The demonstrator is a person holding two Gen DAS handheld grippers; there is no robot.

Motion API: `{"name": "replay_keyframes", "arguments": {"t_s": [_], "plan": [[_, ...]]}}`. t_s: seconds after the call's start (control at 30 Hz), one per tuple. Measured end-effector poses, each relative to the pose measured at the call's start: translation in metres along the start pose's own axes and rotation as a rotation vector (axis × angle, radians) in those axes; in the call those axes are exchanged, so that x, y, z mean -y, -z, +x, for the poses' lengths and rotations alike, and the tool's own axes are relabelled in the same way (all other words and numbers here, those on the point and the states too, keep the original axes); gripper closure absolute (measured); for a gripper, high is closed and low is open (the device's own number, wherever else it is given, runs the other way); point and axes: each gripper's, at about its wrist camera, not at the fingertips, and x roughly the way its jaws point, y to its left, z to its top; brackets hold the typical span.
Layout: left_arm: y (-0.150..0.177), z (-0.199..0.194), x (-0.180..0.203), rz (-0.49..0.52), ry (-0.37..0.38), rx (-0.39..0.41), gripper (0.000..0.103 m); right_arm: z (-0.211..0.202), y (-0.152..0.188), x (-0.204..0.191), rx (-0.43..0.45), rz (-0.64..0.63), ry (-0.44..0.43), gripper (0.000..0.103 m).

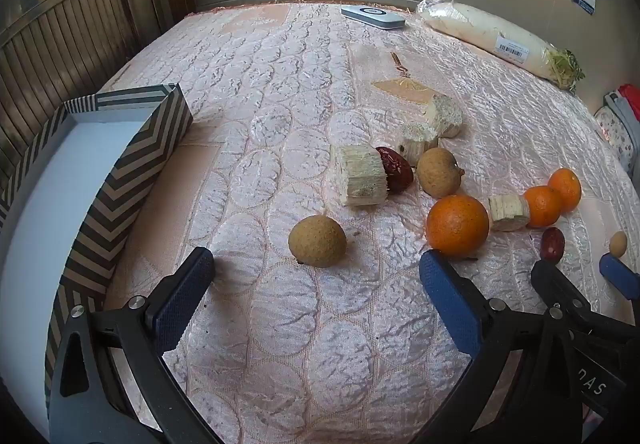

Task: Organize fruits
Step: 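Move both grippers open toward the oranges and red dates on the bed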

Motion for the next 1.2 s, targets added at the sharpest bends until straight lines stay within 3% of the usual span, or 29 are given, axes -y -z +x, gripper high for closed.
{"name": "replay_keyframes", "arguments": {"t_s": [0.33,0.47,0.7,1.2], "plan": [[0.007,-0.01,0.001,0.033,-0.013,-0.013,0.0,-0.007,0.003,0.001,-0.006,-0.014,-0.01,0.0],[0.013,-0.024,-0.002,0.037,0.002,-0.007,0.0,-0.027,0.009,0.005,0.037,-0.019,-0.012,0.0],[0.012,-0.062,0.001,0.053,0.014,0.095,0.0,-0.07,0.012,0.007,0.123,-0.026,-0.025,0.0],[0.022,-0.105,0.005,0.056,0.063,0.176,0.0,-0.121,0.025,0.019,0.26,-0.005,-0.146,0.0]]}}
